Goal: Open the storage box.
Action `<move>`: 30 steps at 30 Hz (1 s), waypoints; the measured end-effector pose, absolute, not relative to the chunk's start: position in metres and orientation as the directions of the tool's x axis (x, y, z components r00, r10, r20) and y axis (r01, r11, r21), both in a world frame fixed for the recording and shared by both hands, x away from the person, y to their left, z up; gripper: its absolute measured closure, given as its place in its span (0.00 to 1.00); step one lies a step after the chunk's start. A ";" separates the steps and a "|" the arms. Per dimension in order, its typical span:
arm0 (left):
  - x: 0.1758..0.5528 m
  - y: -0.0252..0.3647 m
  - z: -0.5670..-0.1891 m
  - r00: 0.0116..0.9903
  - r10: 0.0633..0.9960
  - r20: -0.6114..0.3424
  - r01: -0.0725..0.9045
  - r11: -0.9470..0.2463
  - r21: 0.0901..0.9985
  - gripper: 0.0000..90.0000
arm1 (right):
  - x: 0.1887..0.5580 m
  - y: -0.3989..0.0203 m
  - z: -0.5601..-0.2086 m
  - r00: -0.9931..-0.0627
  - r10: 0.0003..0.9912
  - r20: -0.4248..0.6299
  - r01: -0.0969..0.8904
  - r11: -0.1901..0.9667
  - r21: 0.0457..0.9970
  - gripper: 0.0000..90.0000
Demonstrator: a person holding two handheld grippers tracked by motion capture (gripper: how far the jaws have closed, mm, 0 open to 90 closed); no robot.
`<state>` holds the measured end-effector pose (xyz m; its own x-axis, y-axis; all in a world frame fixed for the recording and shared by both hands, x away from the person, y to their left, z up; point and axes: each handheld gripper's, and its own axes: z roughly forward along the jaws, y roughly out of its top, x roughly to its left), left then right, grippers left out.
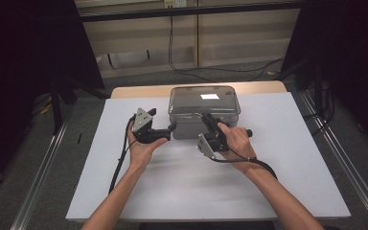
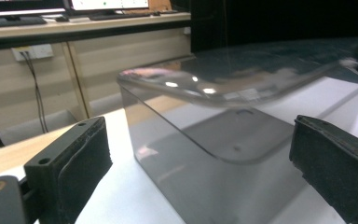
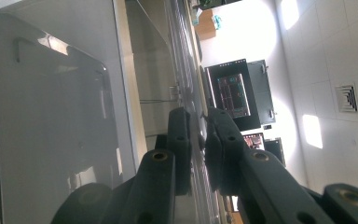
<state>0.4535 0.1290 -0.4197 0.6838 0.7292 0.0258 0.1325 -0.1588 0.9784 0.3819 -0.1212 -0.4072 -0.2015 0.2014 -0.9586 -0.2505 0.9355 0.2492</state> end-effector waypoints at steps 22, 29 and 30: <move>0.466 0.112 -0.418 0.689 0.718 0.098 0.073 -0.204 0.976 0.25 | 0.383 -0.122 -0.406 -0.223 0.227 -0.948 -0.250 0.927 0.281 0.86; 0.466 0.111 -0.418 0.691 0.716 0.094 0.075 -0.201 0.977 0.27 | 0.389 -0.131 -0.406 -0.282 0.322 -0.904 -0.223 0.894 0.388 0.73; 0.466 0.110 -0.417 0.692 0.717 0.091 0.075 -0.197 0.978 0.27 | 0.389 -0.133 -0.406 -0.289 0.341 -0.894 -0.215 0.887 0.408 0.71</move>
